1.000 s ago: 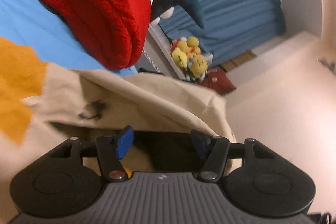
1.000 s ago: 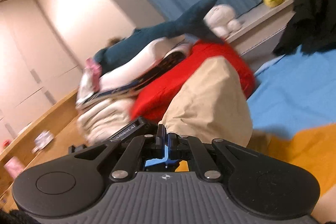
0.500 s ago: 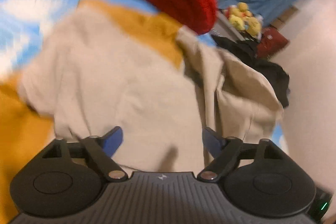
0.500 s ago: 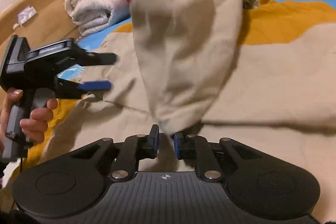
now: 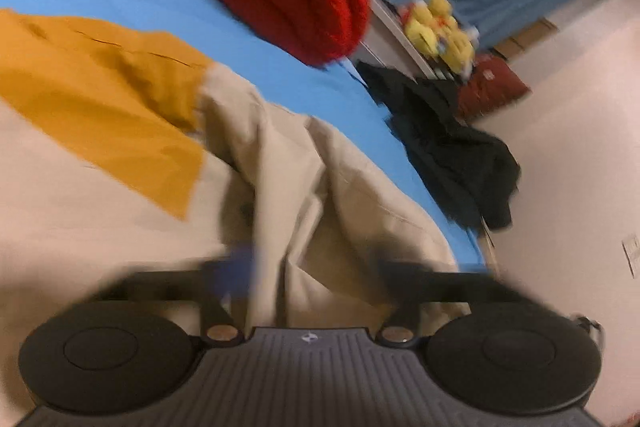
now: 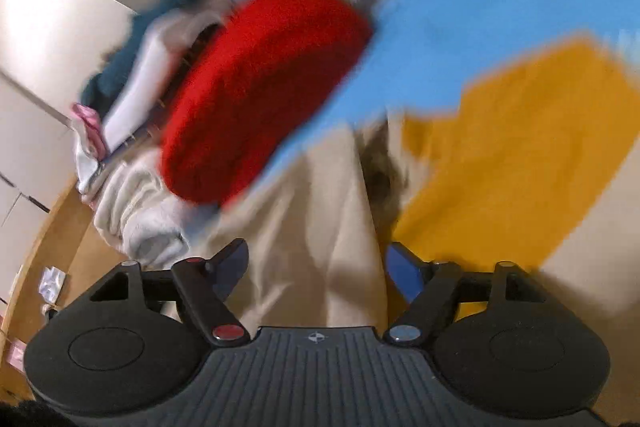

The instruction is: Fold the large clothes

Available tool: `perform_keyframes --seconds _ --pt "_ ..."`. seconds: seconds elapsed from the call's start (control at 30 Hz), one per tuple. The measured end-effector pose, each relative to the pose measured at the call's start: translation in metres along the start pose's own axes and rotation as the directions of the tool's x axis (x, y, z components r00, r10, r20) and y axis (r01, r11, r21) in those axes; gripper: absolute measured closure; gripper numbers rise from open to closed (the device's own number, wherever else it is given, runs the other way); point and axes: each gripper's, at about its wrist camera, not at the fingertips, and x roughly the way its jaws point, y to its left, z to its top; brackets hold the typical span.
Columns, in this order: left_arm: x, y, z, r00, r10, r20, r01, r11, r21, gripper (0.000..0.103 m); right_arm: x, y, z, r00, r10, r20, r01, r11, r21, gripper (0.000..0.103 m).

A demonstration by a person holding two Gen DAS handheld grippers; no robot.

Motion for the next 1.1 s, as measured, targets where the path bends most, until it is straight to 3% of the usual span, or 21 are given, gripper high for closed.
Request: perform_keyframes --seconds 0.03,0.07,0.13,0.2,0.3,0.37,0.4,0.43,0.53,0.63,0.67,0.73,0.77,0.8,0.87,0.9,0.97,1.0,1.03,1.07,1.1 --pt "-0.001 -0.006 -0.001 0.999 0.042 0.032 -0.043 0.998 0.041 0.102 0.009 0.003 -0.009 0.999 -0.039 -0.014 0.039 0.999 -0.015 0.072" --pt "-0.009 -0.012 -0.004 0.993 0.072 0.090 -0.080 0.993 0.091 0.102 0.010 0.009 -0.017 0.997 -0.077 -0.007 0.076 0.996 -0.052 0.102" --pt "-0.028 -0.014 -0.006 0.985 0.086 0.151 -0.110 0.980 0.165 0.102 -0.011 0.021 -0.031 0.996 -0.043 0.073 0.051 0.993 -0.111 0.103" --pt "-0.044 0.007 -0.009 0.987 0.090 0.132 -0.110 0.982 0.152 0.102 -0.041 0.025 -0.040 0.991 -0.025 0.134 0.050 0.981 -0.187 0.103" --pt "-0.029 0.032 -0.012 0.979 0.180 0.093 -0.193 0.969 0.151 0.099 -0.058 0.004 -0.044 0.977 -0.141 0.162 0.180 0.948 -0.263 0.103" --pt "-0.018 0.046 -0.013 0.979 0.185 0.086 -0.194 0.973 0.125 0.084 -0.045 -0.018 -0.041 0.961 -0.245 0.127 0.269 0.935 -0.232 0.103" --pt "-0.014 0.049 -0.013 0.975 0.202 0.087 -0.211 0.972 0.108 0.065 -0.037 -0.024 -0.042 0.955 -0.273 0.117 0.293 0.930 -0.224 0.103" --pt "-0.009 0.051 -0.011 0.971 0.222 0.092 -0.230 0.969 0.088 0.053 -0.029 -0.028 -0.045 0.949 -0.294 0.117 0.314 0.918 -0.240 0.103" --pt "-0.021 0.045 -0.006 0.962 0.234 0.139 -0.249 0.963 0.099 0.033 -0.022 -0.023 -0.052 0.942 -0.306 0.137 0.334 0.892 -0.304 0.103" --pt "-0.059 0.026 -0.003 0.939 0.212 0.272 -0.259 0.954 0.153 0.026 -0.046 -0.016 -0.051 0.944 -0.284 0.168 0.325 0.891 -0.317 0.060" --pt "-0.066 0.018 0.001 0.936 0.190 0.298 -0.248 0.954 0.171 0.026 -0.055 -0.012 -0.047 0.939 -0.271 0.213 0.329 0.889 -0.318 0.043" --pt "-0.069 0.003 0.011 0.944 0.132 0.302 -0.196 0.961 0.195 0.029 -0.072 0.000 -0.042 0.931 -0.214 0.295 0.318 0.872 -0.372 0.044" --pt "-0.063 -0.008 0.016 0.950 0.094 0.298 -0.162 0.964 0.211 0.031 -0.074 0.010 -0.037 0.934 -0.176 0.312 0.303 0.852 -0.426 0.052" --pt "-0.057 -0.016 0.018 0.955 0.061 0.292 -0.134 0.963 0.235 0.036 -0.069 0.019 -0.032 0.936 -0.154 0.317 0.295 0.834 -0.466 0.069" --pt "-0.028 -0.033 0.021 0.970 0.026 0.242 -0.095 0.956 0.277 0.036 -0.047 0.037 -0.020 0.958 -0.097 0.270 0.228 0.829 -0.511 0.076" --pt "-0.008 -0.036 0.019 0.978 0.036 0.206 -0.097 0.950 0.297 0.037 -0.033 0.042 -0.018 0.972 -0.079 0.222 0.187 0.831 -0.524 0.076" --pt "0.023 -0.029 0.011 0.974 0.144 0.174 -0.197 0.919 0.341 0.039 0.004 0.043 -0.021 0.988 -0.119 0.103 0.156 0.819 -0.553 0.076" --pt "0.040 -0.018 0.005 0.961 0.224 0.162 -0.269 0.894 0.358 0.040 0.020 0.039 -0.031 0.981 -0.175 0.082 0.190 0.788 -0.585 0.078" --pt "0.052 -0.004 0.002 0.949 0.280 0.141 -0.313 0.876 0.366 0.042 0.034 0.032 -0.042 0.961 -0.262 0.093 0.261 0.735 -0.626 0.078" --pt "0.056 0.012 0.000 0.956 0.268 0.123 -0.295 0.882 0.368 0.043 0.042 0.021 -0.050 0.939 -0.325 0.111 0.316 0.691 -0.650 0.077" --pt "0.053 0.024 0.000 0.968 0.222 0.121 -0.251 0.899 0.360 0.045 0.039 0.007 -0.054 0.946 -0.300 0.122 0.304 0.693 -0.654 0.077"
